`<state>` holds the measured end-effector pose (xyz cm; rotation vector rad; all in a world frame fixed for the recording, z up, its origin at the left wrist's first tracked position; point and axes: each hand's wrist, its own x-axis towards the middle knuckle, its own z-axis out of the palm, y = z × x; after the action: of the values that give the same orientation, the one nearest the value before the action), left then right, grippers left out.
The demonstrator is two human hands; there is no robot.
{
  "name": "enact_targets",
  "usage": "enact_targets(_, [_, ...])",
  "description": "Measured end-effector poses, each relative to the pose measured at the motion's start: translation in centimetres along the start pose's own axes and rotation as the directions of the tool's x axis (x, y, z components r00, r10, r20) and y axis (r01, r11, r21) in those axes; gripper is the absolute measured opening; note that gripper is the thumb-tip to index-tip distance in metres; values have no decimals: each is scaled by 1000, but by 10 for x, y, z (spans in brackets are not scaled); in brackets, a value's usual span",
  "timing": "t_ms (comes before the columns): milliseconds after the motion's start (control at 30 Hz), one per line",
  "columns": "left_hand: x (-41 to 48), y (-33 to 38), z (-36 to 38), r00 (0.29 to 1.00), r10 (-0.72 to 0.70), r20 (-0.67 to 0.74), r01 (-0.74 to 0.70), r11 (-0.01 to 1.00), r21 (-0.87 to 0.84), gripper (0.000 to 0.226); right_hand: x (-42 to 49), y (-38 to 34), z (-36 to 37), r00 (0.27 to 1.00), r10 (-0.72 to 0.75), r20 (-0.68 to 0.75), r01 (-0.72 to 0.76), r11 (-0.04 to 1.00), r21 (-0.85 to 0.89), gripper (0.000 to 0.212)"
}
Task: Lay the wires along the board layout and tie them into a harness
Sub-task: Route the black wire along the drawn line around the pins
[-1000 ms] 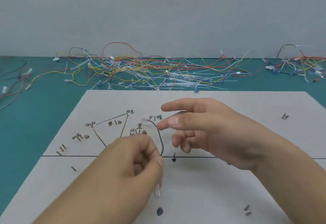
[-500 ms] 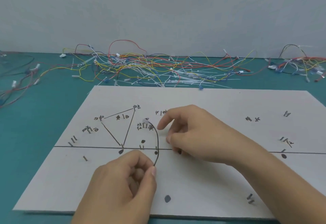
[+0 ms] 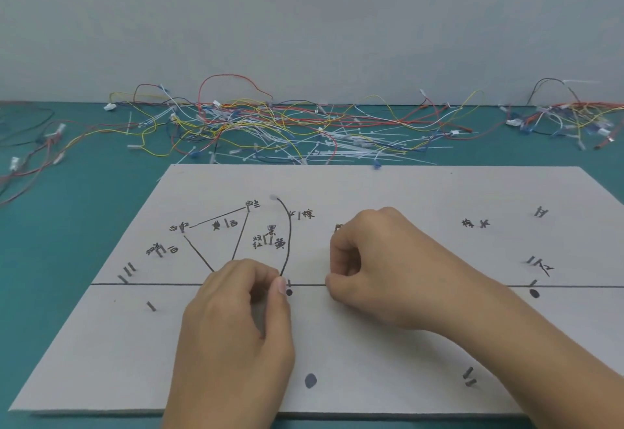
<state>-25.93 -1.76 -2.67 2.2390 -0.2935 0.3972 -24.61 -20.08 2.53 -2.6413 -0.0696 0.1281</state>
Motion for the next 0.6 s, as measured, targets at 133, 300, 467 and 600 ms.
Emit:
enact_targets(133, [-4,9,9,999,37,-1,-37,999,-28,9,-6,5,-8,999,33,3,-32,998,-54,12])
enact_targets(300, [-18,38,32,995,72,69,-64,992,-108,9,-19,29,-33,983,183,27,-178,975,-132,11])
enact_targets(467, [-22,46,34,997,53,60,-39,978,-206,15,-24,42,-36,968,243,-61,-247,967,-59,17])
enact_targets(600, [-26,42,16,999,28,41,-18,978,-210,11,-7,21,-35,970,207,-128,-160,938,307,24])
